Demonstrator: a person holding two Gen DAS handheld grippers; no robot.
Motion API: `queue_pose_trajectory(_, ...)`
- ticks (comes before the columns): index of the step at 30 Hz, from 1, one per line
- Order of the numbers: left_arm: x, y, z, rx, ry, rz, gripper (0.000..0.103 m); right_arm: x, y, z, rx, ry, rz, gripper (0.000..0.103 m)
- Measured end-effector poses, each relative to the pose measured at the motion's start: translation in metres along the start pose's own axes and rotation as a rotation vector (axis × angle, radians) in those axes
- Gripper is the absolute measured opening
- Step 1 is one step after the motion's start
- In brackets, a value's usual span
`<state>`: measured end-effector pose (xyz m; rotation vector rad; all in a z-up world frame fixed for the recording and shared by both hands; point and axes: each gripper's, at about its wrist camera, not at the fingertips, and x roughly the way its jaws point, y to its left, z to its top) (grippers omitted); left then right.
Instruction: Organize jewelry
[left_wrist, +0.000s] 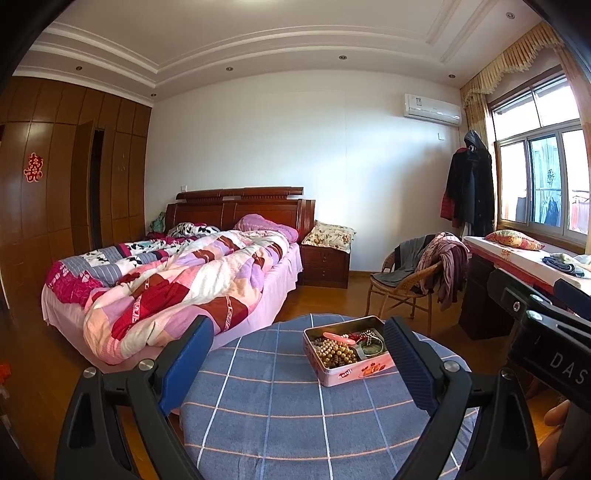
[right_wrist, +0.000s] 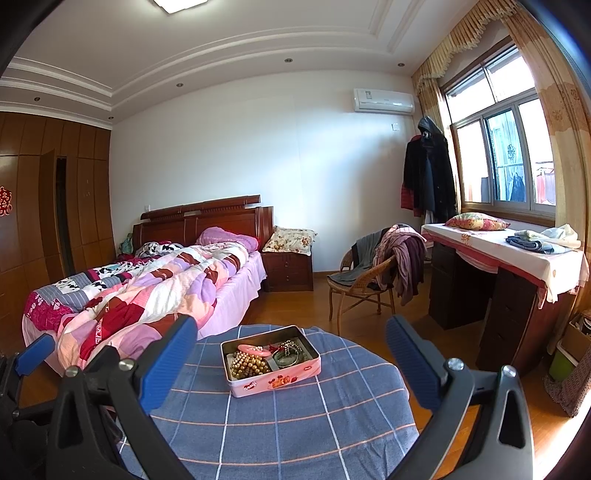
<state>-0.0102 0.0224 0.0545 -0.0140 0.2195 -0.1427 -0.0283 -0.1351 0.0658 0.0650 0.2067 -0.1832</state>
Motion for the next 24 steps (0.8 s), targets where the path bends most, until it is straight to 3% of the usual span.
queue_pose_trajectory(7,0.005,-0.001,0.000,-0.001,0.020,-0.007,0.093,-0.001,-0.002,0.000,0.001,0.000,-0.001,0.103)
queue_pose_trajectory(12,0.011,0.008,-0.001,-0.050,0.042,0.027,0.093,-0.001,-0.004,-0.001,0.006,0.004,-0.008,0.103)
queue_pose_trajectory(15,0.012,0.012,-0.001,-0.075,0.044,0.005,0.093,0.001,-0.005,0.000,0.010,0.011,-0.006,0.103)
queue_pose_trajectory(24,0.013,0.001,-0.004,-0.033,0.054,-0.002,0.093,0.003,-0.004,-0.002,0.005,0.021,-0.011,0.103)
